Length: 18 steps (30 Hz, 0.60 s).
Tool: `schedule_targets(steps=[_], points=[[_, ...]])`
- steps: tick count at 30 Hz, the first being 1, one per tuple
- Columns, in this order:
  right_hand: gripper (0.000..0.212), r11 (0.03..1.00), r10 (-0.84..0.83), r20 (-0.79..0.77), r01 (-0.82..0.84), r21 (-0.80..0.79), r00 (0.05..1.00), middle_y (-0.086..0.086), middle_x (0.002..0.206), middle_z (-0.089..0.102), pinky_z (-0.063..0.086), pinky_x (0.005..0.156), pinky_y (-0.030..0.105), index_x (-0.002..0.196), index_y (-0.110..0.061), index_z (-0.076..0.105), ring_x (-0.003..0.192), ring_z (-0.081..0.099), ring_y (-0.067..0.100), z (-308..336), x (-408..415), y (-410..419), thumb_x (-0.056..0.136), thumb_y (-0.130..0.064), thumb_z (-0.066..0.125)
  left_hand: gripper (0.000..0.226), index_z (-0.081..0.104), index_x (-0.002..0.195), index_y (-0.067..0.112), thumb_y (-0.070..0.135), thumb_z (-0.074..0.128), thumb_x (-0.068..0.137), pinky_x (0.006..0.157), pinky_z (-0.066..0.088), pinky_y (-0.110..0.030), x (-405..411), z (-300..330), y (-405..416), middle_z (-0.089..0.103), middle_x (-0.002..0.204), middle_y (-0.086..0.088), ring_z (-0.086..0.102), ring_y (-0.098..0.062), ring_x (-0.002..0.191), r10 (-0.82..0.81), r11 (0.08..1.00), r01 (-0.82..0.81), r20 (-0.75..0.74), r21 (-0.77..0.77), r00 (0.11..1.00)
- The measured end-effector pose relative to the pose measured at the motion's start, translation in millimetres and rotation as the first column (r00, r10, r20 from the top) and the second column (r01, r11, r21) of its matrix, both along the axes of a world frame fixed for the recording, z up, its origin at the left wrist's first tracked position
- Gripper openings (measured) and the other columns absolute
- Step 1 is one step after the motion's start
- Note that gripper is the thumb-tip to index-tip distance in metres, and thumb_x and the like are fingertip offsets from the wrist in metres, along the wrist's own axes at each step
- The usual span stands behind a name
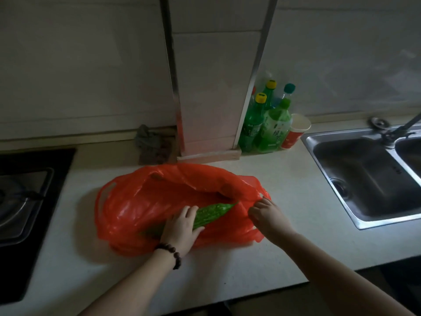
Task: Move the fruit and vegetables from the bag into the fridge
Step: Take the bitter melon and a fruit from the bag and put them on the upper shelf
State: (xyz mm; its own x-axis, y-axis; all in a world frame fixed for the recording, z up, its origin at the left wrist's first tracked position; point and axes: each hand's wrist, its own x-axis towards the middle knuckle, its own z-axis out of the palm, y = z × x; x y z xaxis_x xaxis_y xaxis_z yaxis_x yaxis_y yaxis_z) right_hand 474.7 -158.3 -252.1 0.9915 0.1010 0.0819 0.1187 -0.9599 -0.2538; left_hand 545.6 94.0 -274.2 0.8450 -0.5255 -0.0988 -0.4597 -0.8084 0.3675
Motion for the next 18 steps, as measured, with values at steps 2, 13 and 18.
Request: schedule_targets(steps=[2, 13, 18], points=[[0.013, 1.000, -0.021, -0.033, 0.021, -0.002, 0.999, -0.007, 0.075, 0.067, 0.055, 0.082, 0.035, 0.066, -0.022, 0.066, 0.081, 0.062, 0.016, 0.0, -2.1, 0.6, 0.075, -0.017, 0.074, 0.055, 0.041, 0.134, 0.020, 0.043, 0.058, 0.087, 0.085, 0.047, -0.031, 1.7, 5.6, 10.6, 0.049, 0.128, 0.002, 0.055, -0.018, 0.105, 0.021, 0.994, -0.020, 0.012, -0.105, 1.000], [0.028, 0.939, 0.273, 0.262, -0.197, -0.282, 0.926, 0.000, 0.103, 0.067, 0.041, 0.097, 0.049, 0.091, -0.019, 0.071, 0.108, 0.056, 0.023, 23.8, 42.4, 81.0, 0.081, -0.023, 0.045, 0.060, 0.048, 0.127, 0.011, 0.041, 0.068, 0.079, 0.083, 0.052, -0.032, 26.1, 40.1, 41.4, 0.055, 0.119, -0.005, 0.057, -0.021, 0.104, 0.180, 0.917, -0.134, 0.090, -0.376, 0.980], [0.037, 0.923, 0.261, 0.300, -0.147, -0.356, 0.917, 0.003, 0.122, 0.062, 0.026, 0.103, 0.056, 0.109, -0.014, 0.068, 0.127, 0.039, 0.026, 39.7, 71.1, 107.1, 0.081, -0.034, 0.053, 0.060, 0.047, 0.129, 0.007, 0.028, 0.072, 0.079, 0.086, 0.042, -0.022, 27.6, 51.8, 56.2, 0.056, 0.121, -0.008, 0.056, -0.021, 0.110, 0.267, 0.863, -0.207, 0.068, -0.460, 0.961]])
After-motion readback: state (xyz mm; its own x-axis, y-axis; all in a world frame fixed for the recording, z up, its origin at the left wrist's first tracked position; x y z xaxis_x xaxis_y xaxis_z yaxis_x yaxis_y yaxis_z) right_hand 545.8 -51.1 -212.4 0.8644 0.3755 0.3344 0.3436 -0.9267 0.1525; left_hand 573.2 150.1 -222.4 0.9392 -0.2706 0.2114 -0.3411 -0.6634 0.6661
